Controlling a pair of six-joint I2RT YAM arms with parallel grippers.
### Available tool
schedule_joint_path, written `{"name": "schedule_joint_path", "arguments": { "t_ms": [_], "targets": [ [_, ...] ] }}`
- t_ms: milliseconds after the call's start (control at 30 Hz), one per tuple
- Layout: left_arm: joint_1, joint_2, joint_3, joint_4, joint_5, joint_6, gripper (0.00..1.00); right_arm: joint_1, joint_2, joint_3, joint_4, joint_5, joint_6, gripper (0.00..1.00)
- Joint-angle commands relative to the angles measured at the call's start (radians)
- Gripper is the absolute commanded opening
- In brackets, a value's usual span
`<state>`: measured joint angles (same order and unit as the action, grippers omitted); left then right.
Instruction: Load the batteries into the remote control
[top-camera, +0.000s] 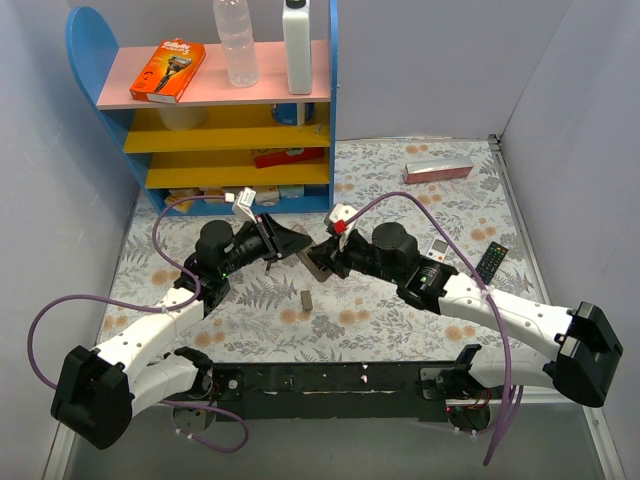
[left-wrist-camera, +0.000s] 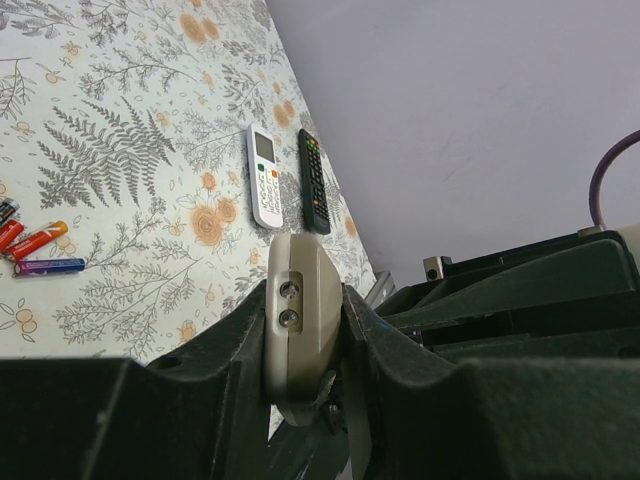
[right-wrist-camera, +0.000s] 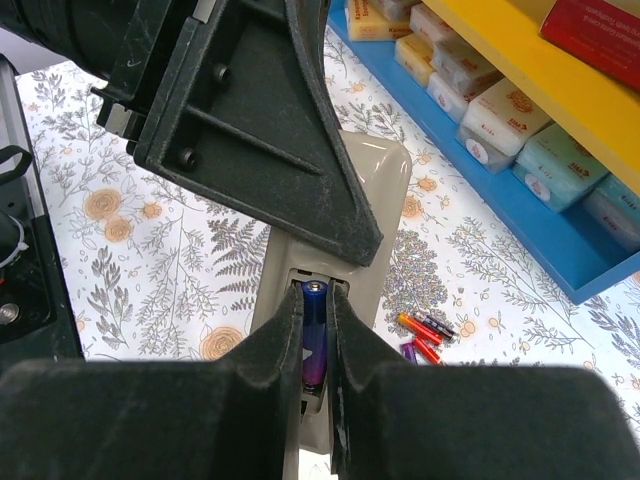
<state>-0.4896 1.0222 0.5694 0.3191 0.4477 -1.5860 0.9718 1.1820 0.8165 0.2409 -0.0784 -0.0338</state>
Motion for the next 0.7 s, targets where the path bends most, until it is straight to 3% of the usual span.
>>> {"name": "schedule_joint_path", "arguments": {
  "t_ms": [0, 667],
  "targets": [
    [-0.007, -0.022, 0.063, 0.008, 0.017, 0.001, 0.00, 0.001, 0.019, -0.017, -0.009, 0.043, -0.018, 0.03],
    [-0.009, -0.034, 0.063, -0.077, 0.006, -0.012, 0.00, 0.001, 0.015, -0.082, 0.008, 0.155, 0.110, 0.18]
  ]
}}
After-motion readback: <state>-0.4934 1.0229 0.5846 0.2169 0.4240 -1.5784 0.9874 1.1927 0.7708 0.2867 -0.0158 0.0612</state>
